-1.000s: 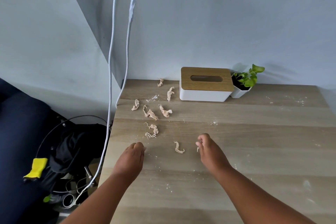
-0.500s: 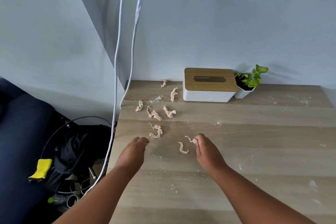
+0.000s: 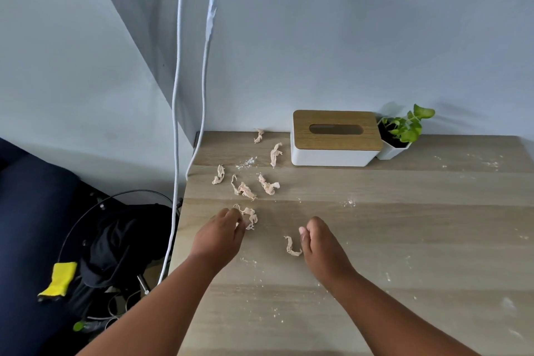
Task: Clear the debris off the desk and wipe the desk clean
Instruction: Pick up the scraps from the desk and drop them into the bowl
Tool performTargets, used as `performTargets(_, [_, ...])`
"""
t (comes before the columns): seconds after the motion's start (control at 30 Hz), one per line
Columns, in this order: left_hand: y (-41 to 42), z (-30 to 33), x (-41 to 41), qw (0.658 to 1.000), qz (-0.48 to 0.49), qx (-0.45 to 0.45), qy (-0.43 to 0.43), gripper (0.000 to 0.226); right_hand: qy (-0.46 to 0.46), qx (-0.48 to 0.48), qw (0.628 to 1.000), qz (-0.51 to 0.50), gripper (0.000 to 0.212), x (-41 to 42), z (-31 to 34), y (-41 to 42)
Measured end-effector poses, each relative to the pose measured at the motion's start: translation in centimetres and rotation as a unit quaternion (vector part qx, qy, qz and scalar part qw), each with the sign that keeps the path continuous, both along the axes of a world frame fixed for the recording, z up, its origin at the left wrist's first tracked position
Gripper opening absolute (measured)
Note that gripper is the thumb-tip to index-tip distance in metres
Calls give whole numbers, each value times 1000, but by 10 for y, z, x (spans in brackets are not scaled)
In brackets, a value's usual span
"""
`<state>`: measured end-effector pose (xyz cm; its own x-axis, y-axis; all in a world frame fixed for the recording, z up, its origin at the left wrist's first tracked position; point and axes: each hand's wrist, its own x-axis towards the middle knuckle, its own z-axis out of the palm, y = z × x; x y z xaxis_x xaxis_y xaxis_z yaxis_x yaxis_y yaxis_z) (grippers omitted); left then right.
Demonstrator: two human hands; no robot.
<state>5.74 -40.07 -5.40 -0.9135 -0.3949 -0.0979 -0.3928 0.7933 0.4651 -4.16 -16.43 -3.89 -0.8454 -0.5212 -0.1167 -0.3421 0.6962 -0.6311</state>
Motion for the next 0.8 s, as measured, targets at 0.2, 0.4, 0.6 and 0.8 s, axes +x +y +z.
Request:
performTargets(0.2, [-4,-8,-19,1000,-24,-2,3,26,-25,15,999,19,19,-10,-6,4])
performTargets(0.4, [-1,-15,-26,999,-44,-16,-26,38,3,36,999,33,14,-6,-19,10])
performTargets(0.6, [4,-19,-27,996,-64,-45,-51,35,84,177,969,150,53,1,-31,9])
performTargets(0.8, [8,-14,-23,993,-86,-80,-18,19,224,151,947,174,7,4,-43,4])
